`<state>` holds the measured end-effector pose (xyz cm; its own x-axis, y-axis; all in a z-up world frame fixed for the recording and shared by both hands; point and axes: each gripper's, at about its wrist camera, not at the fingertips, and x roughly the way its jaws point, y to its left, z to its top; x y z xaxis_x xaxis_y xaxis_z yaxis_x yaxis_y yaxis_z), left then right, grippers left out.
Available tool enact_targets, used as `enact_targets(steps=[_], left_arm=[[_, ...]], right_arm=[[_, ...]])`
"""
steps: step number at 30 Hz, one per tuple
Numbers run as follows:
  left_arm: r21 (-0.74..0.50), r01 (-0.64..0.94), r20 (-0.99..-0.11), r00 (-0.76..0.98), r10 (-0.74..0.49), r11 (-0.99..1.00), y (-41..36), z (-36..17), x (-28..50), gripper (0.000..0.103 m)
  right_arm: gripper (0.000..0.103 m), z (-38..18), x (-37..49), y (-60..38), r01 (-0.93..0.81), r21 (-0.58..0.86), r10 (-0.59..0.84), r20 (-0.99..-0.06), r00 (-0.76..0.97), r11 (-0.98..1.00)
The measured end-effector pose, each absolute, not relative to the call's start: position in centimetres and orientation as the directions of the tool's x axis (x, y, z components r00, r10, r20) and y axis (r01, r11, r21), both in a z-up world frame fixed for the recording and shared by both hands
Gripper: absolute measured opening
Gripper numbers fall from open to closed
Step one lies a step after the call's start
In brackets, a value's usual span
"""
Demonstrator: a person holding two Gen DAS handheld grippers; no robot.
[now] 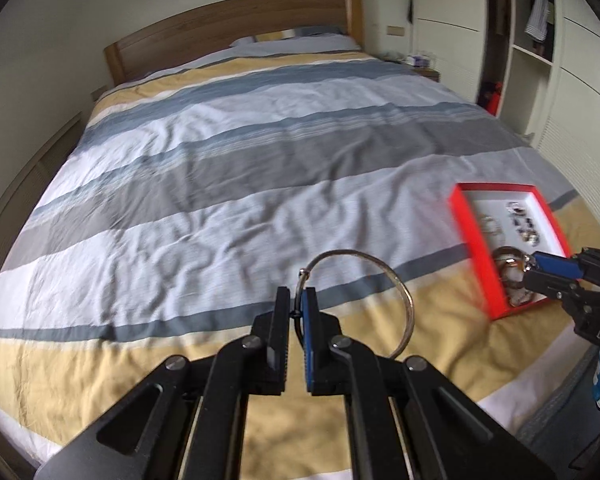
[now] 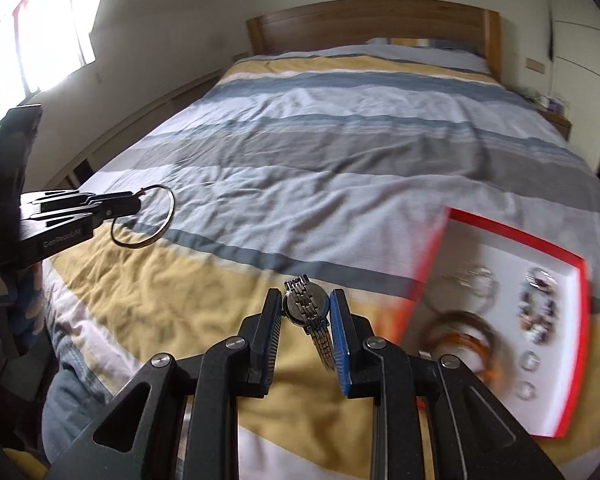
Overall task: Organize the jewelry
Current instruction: 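Carry the silver hoop and watch with both tools into the box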
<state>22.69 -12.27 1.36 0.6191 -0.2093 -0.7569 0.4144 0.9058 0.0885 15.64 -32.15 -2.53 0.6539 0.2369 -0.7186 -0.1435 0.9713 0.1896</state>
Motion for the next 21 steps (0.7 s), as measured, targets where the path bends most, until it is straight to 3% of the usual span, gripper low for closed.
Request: enact_targets(steps=[11,21], left_arm=[[0.013,0.614,-0.783,0.497,-0.374,0.789,-31.0,-0.9,23.8,0.005],[0.078,0.642,-0.833,0.462,-0.304,0.762,-41.2,-6.8,28.1,0.005]], right_arm=[[0.024,-5.8,15.4,-46.3,0.079,0.129,0.051,-0.774,0.631,0.988],[0.024,-10.1,20.5,-51.5,0.061,0.114,0.059,-0.820,0.569,0.992]])
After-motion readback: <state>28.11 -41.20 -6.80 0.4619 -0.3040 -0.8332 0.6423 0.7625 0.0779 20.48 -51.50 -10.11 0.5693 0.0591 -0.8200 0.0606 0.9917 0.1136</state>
